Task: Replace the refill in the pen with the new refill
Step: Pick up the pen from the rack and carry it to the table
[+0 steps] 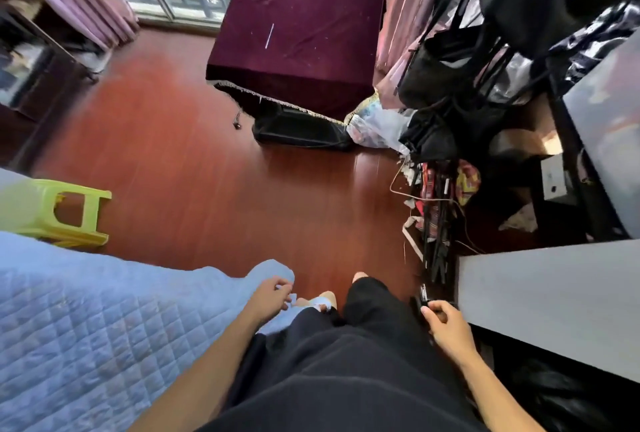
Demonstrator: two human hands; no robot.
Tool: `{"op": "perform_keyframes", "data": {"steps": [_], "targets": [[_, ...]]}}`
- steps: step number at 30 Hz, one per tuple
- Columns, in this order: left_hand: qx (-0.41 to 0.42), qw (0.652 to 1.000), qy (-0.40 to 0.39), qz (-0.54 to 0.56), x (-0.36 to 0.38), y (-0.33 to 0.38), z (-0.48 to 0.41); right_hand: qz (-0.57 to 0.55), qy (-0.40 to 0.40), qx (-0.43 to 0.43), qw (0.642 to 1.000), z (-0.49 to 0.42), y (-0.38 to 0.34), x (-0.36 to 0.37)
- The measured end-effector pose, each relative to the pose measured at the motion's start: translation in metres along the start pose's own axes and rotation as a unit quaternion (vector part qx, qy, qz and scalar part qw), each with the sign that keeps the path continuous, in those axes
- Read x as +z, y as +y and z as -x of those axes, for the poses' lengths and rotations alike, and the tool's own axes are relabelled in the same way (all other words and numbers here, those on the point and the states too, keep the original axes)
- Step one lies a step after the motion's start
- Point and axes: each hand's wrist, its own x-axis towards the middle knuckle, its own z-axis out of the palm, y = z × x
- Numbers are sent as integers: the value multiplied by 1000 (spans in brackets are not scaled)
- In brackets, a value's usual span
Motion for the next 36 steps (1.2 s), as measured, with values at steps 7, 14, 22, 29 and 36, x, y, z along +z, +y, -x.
{"op": "perform_keyframes", "data": {"steps": [7,14,22,29,36], "targets": [[24,998,38,41,-40,97,-68,33,-33,-27,999,-94,-89,-23],[-82,988,94,86,-85,117,-89,57,-54,-121,990,-189,-240,-61],[-181,973,81,120,-120,119,-115,57,-77,-174,980,-262,-380,-57],[-155,979,94,98,-196,172,-197,38,-35,-157,986,-312,-460,-42],[-79,989,52,112,-272,290,-291,-4,-11,-153,988,-352,-527,-35]]}}
